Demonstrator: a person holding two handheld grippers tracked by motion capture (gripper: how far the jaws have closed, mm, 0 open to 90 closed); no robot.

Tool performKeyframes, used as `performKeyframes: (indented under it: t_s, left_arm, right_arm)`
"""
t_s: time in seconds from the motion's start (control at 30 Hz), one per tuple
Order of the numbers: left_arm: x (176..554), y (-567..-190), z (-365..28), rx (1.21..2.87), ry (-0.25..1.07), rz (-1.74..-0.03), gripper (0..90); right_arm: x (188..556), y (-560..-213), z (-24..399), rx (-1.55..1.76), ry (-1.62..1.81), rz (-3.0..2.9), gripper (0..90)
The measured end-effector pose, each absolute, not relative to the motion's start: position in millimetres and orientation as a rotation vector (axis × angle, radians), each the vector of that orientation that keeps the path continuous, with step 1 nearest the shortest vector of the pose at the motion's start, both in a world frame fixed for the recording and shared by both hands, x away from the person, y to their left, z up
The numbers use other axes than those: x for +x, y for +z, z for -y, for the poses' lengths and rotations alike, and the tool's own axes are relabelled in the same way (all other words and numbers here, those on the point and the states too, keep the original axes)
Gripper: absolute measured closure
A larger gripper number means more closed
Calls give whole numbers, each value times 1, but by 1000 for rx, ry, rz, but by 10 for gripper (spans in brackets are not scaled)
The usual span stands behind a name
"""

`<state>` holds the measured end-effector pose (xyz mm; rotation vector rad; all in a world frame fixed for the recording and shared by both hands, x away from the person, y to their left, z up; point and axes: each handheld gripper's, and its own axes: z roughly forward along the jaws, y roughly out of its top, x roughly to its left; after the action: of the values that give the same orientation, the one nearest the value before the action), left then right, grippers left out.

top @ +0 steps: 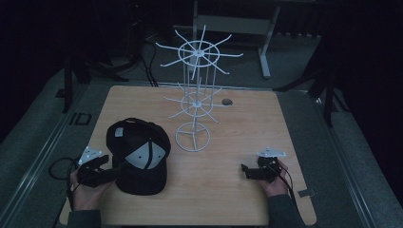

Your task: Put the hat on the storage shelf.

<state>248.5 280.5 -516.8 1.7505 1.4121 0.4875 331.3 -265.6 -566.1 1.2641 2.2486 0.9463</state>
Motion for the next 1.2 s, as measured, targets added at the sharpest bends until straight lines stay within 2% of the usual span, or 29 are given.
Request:
performKeyframes:
  t_s: [0.33, 1.2]
  left_arm:
    - [248, -523, -281, 1761, 428, -1391, 203]
    - [250, -535, -281, 1808, 391, -1392, 206]
  right_arm:
    - [331, -566, 266, 1264, 947, -2248, 113]
    - [331, -566, 266, 1264, 947, -2248, 113]
